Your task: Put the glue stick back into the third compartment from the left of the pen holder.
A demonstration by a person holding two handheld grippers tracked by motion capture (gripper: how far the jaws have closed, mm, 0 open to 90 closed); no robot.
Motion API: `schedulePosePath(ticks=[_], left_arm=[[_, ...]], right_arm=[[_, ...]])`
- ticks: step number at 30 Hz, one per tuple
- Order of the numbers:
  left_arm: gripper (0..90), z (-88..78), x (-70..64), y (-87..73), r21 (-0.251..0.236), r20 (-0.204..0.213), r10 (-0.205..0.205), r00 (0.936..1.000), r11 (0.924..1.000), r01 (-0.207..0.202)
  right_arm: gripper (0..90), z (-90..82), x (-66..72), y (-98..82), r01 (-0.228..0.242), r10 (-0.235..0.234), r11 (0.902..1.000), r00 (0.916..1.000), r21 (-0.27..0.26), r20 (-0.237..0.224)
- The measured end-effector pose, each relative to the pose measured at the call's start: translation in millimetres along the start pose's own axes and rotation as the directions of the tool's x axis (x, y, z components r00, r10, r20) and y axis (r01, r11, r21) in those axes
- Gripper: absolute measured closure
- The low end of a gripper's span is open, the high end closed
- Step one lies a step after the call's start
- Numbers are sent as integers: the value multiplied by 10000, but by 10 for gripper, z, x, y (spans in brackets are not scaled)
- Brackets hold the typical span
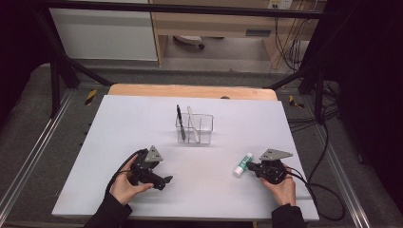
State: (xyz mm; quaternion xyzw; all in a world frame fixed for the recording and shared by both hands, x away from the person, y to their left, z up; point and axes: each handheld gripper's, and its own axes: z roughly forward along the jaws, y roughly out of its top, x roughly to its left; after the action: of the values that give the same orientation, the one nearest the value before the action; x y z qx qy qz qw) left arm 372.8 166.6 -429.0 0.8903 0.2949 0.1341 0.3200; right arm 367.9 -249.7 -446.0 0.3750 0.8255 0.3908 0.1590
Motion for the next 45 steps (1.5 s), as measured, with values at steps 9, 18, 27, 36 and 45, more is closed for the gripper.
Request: schedulePosePath(ticks=[9,18,27,36,45], left_arm=[[24,108,-120,255,-181,140,171,9998,9997,-168],[57,341,-246,559,-202,743,-182,9971,9996,198],[126,565,-395,892,-476,1103,-278,9935,9983,333],[199,875,-485,1156,-249,1146,-597,9916,9977,630],[353,1069,-528,1285,-331,1040,-600,9928,9974,638]], right_arm=[[899,100,6,91,-19,17,9999,9999,-139,-115],[709,22,42,48,102,-102,9999,9999,6,43],[328,-31,135,-16,-3,0,9998,9998,192,199],[85,-21,165,-38,-8,9,9987,10000,501,-31],[45,-41,158,-29,-78,82,9988,9999,483,-80]])
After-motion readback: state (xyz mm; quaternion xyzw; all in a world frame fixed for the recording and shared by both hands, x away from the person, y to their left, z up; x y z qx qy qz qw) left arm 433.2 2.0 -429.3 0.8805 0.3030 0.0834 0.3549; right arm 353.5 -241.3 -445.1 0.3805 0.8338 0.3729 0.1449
